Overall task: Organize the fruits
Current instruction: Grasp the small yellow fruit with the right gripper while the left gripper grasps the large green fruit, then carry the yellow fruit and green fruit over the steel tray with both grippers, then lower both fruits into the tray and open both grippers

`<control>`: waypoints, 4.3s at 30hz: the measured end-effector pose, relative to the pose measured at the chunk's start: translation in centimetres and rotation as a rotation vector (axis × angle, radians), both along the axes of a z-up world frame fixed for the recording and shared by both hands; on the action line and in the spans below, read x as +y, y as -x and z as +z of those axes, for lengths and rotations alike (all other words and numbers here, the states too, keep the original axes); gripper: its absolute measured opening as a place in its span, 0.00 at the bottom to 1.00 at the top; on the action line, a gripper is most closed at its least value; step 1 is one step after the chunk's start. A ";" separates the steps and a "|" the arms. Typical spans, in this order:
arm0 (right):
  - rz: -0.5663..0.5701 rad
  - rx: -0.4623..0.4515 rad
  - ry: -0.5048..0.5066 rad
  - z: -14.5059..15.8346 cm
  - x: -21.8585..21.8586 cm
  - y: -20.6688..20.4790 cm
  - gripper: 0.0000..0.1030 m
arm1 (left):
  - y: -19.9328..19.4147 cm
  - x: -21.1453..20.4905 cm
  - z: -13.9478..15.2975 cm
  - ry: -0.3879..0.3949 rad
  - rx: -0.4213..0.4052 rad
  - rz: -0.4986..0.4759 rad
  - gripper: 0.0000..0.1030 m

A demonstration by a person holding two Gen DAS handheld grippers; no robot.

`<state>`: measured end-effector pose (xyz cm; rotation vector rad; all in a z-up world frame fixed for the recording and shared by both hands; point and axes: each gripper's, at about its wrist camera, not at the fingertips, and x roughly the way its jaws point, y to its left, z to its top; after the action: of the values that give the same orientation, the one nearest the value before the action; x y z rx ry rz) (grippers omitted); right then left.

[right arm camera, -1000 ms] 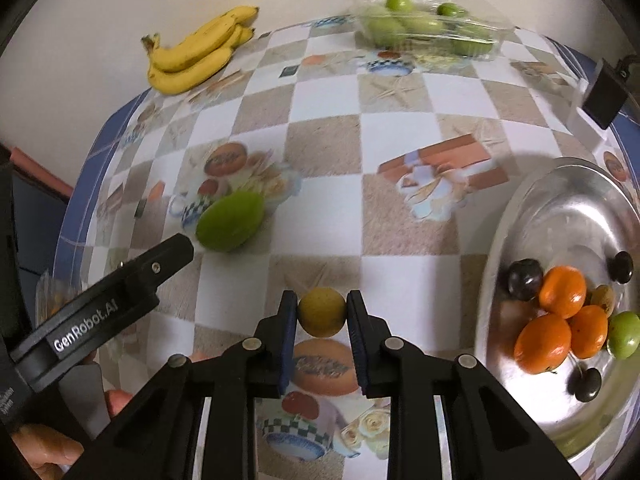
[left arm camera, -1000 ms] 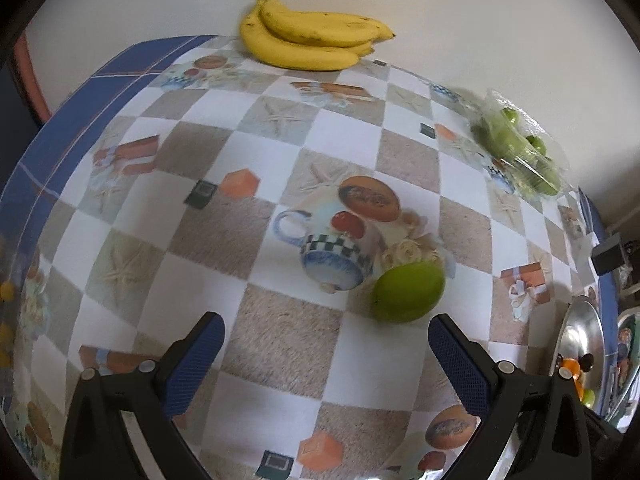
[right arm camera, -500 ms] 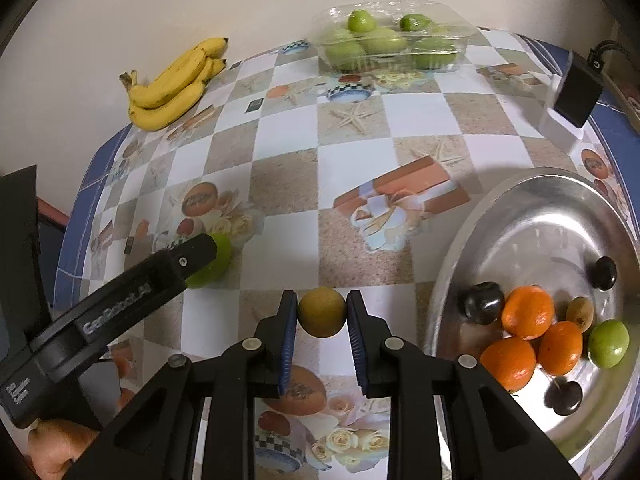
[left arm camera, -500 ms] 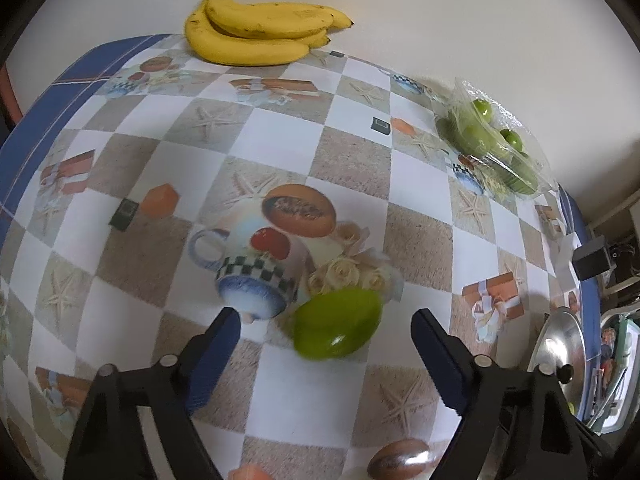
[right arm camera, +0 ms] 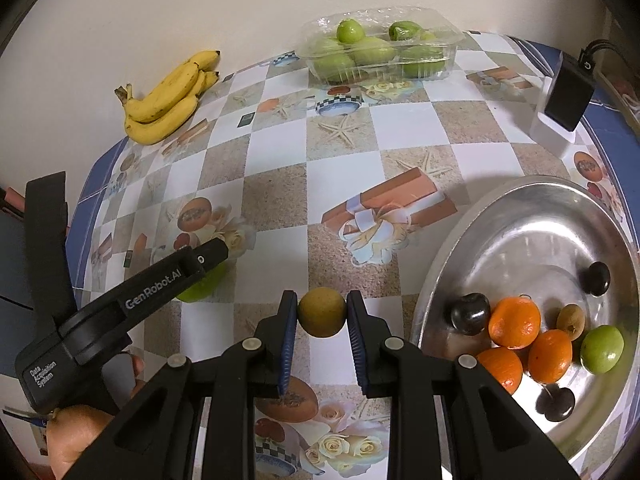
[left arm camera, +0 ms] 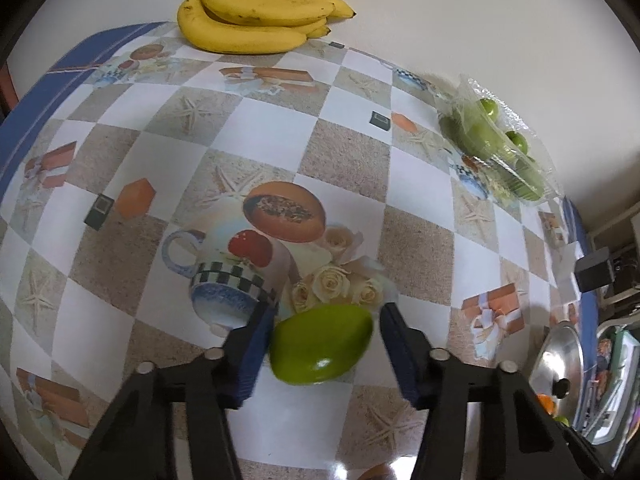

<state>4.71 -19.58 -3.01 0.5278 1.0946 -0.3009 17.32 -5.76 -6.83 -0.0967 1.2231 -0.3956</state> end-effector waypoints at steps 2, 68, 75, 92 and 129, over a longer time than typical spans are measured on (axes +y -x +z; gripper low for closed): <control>0.000 -0.001 -0.001 0.0 0.0 0.0 0.25 | 0.0 0.0 0.0 0.003 0.000 0.000 0.53; -0.087 -0.008 0.010 2.4 -3.4 3.3 0.25 | 5.1 -4.8 7.3 0.071 -0.102 -0.186 0.39; -0.182 0.012 0.014 2.3 -7.2 6.0 0.25 | 7.7 -8.0 8.0 0.079 -0.109 -0.265 0.39; -0.303 0.003 -0.017 1.1 -13.1 10.2 0.26 | 12.8 -14.6 6.1 0.015 -0.065 -0.425 0.27; -0.266 0.087 0.012 -0.2 -12.6 9.3 0.41 | 9.9 -12.0 3.9 -0.068 -0.013 -0.294 0.28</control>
<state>-4.64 -32.22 -3.19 0.6559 1.1063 -0.5664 7.44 -17.80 -2.89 0.1454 1.2395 -0.6081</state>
